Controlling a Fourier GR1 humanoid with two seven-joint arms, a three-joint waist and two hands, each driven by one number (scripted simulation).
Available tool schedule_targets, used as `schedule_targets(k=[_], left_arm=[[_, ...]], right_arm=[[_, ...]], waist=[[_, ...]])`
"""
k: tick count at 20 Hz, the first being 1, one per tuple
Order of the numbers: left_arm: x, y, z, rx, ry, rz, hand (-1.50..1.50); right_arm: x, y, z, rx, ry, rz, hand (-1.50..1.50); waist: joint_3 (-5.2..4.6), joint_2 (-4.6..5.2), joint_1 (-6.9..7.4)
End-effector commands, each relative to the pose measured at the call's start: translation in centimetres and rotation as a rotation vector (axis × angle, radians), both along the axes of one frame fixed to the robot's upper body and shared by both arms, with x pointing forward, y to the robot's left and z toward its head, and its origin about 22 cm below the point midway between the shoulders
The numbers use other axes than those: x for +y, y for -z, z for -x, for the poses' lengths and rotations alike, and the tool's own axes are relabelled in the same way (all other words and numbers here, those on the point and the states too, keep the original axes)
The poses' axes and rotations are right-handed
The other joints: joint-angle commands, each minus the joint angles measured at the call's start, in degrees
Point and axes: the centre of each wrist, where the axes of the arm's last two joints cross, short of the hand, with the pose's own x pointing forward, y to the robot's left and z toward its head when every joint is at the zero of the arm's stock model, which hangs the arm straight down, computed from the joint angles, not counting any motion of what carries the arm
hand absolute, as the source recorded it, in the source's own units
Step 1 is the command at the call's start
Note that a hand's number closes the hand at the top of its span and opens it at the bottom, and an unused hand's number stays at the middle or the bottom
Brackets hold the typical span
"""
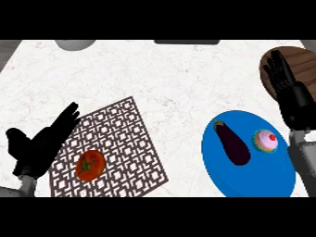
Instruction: Pick the cupcake from the plate and place it in the bowl
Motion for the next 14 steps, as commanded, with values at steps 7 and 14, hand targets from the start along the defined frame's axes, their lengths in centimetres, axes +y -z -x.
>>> schedule_targets(k=[7,14], left_arm=[[2.9,-6.0,-3.3,-0.352,-0.215,-0.035,0.0],[6.7,-8.0,-3.2,-0.49,-0.343,-0.047,0.0]], right_arm=[[7.5,-9.1,1.4,-0.348,-0.795,0.352,-1.5],[0.2,-2.4,11.2,-0.387,-0.893,0.092,-1.5]], waist=[[0.25,-2.41,0.57],[0.95,0.84,-2.99]])
